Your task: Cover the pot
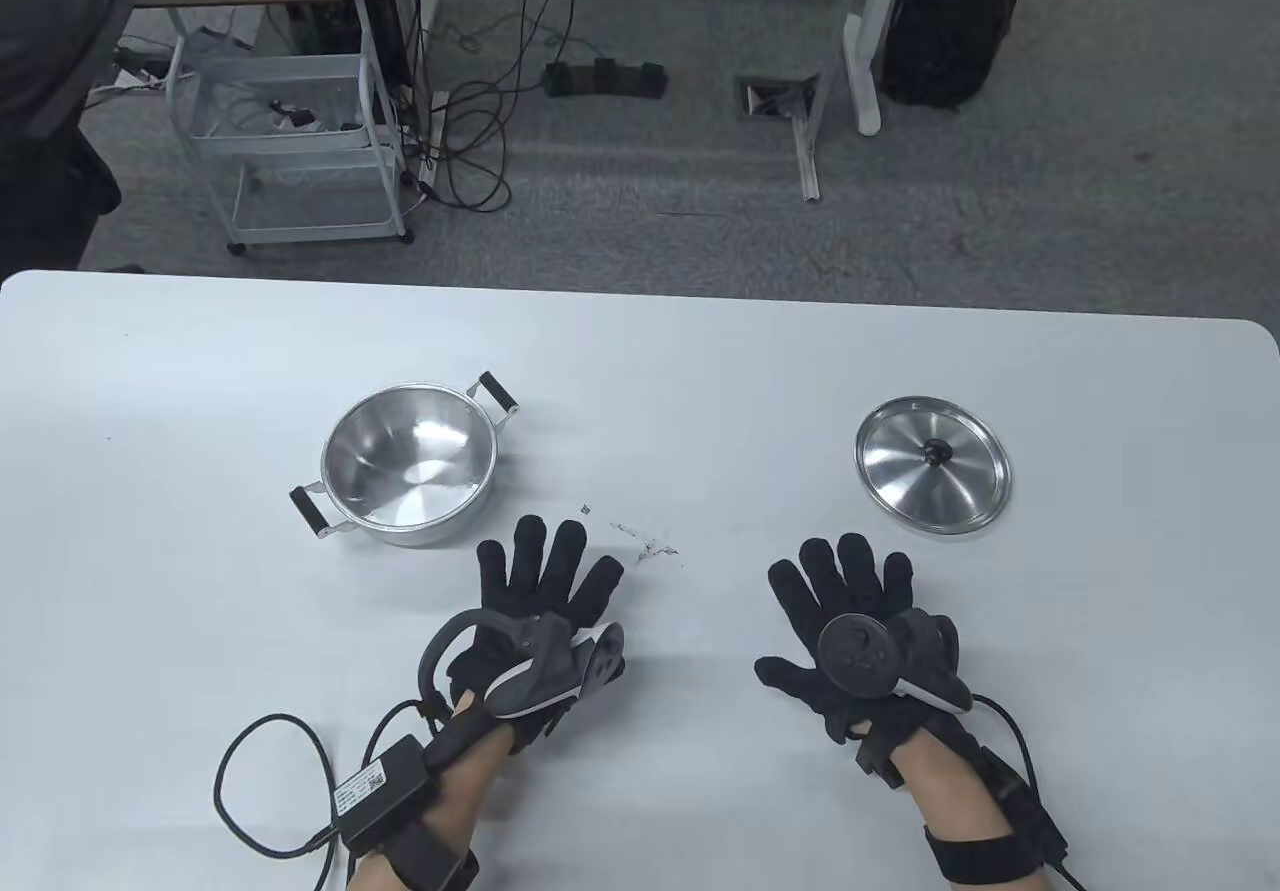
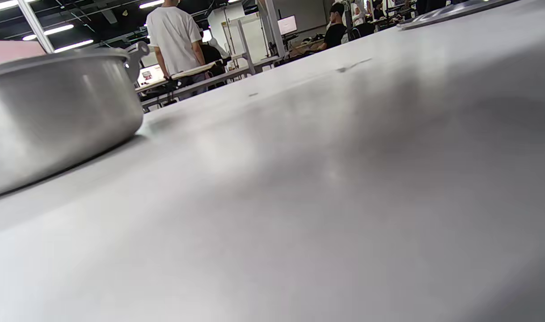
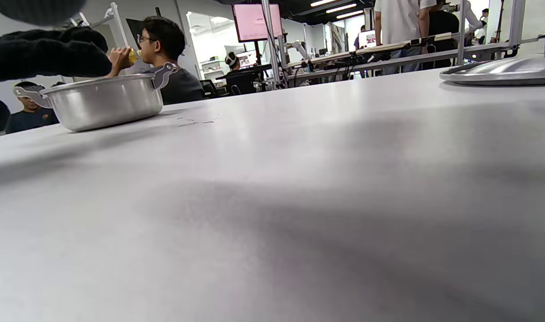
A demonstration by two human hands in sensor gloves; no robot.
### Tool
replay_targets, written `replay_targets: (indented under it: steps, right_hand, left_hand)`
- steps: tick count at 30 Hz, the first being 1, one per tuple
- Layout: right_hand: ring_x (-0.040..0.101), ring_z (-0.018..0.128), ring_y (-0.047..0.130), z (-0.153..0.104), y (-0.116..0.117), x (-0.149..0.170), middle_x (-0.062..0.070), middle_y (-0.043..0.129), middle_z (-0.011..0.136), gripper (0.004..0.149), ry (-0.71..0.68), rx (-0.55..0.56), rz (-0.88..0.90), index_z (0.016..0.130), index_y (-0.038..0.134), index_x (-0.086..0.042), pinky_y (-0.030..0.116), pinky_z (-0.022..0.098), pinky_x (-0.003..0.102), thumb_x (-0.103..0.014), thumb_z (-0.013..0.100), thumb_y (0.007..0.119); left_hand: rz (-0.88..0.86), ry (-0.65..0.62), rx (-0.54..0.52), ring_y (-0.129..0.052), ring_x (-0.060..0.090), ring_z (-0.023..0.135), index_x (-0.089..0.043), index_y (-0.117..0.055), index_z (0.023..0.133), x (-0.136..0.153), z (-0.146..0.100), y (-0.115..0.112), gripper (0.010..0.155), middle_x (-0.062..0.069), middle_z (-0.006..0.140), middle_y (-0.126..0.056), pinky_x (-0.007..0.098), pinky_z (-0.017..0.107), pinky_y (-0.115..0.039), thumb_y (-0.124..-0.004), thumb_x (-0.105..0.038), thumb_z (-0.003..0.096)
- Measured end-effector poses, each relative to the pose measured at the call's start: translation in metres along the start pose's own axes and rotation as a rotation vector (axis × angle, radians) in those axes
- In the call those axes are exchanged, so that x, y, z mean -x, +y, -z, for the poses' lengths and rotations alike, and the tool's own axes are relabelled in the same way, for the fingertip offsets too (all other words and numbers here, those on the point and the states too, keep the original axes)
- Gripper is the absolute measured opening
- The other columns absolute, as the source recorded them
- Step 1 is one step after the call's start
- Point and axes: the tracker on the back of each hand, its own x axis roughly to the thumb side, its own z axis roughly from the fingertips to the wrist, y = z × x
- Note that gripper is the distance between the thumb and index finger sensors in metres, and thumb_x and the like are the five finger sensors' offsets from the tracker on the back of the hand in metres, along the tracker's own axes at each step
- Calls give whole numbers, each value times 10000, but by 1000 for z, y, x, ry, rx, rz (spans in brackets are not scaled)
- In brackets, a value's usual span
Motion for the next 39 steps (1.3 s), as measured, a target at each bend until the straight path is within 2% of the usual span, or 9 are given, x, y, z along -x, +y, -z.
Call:
replay_targets:
  steps: [19,25,27,29,31,35,36,37,39]
  right_hand:
    - [521,1000,85,-1,-4,5,196,210,1142,905,34,2,2,1087,336,-231,14,588,735,-676,379,682]
    - [522,998,86,-3,-7,6,199,210,1141,900,42,2,-2,1087,339,-226,14,586,734,-668,384,686]
    - [523,998,88,-5,-7,7,200,212,1141,896,43,7,3,1086,341,-224,16,587,734,-665,386,686]
    - [524,997,89,-8,-5,8,202,214,1140,895,46,-11,16,1085,341,-224,16,586,734,-662,387,688]
    - [524,996,89,-10,-5,9,202,214,1139,893,47,-19,16,1085,340,-223,16,585,734,-659,388,689]
    - [527,996,93,-14,-11,11,208,218,1137,885,54,-3,29,1085,343,-220,20,586,734,-649,394,695]
    - [527,996,93,-15,-12,12,207,219,1138,885,57,2,33,1085,343,-218,21,586,734,-647,395,695]
    - [527,996,93,-16,-13,12,208,220,1137,883,60,3,33,1084,343,-220,21,587,733,-646,396,696]
    - [529,995,94,-17,-14,13,209,223,1137,883,65,4,34,1085,344,-218,24,587,734,-645,397,696]
  left_hand:
    - [-3,8,2,-157,500,1125,-449,-180,1095,1,-2,0,938,86,1210,-74,728,826,-305,-501,-850,310]
    - [-64,48,15,-158,508,1118,-441,-170,1095,12,-2,4,954,95,1204,-64,725,826,-310,-532,-852,314]
    - [-103,92,5,-164,507,1116,-435,-169,1094,22,-3,10,954,97,1201,-64,717,830,-319,-566,-838,327]
    - [-159,178,-63,-188,497,1118,-425,-194,1095,38,-5,19,938,100,1198,-86,697,838,-344,-635,-789,352]
    - [-183,238,-69,-194,489,1126,-424,-203,1096,56,-7,24,942,95,1201,-89,692,845,-349,-663,-776,353]
    - [-261,385,-53,-236,496,1128,-405,-237,1103,112,-4,31,922,104,1206,-127,684,845,-389,-692,-742,376]
    - [-319,458,-29,-247,498,1126,-391,-246,1106,136,0,31,906,112,1204,-135,675,845,-405,-702,-718,394]
    - [-342,508,-21,-252,497,1125,-381,-270,1107,148,2,30,884,116,1204,-145,671,844,-410,-716,-688,408]
    - [-364,668,26,-356,494,1113,-359,-319,1106,184,10,26,846,126,1202,-225,636,834,-488,-731,-652,427]
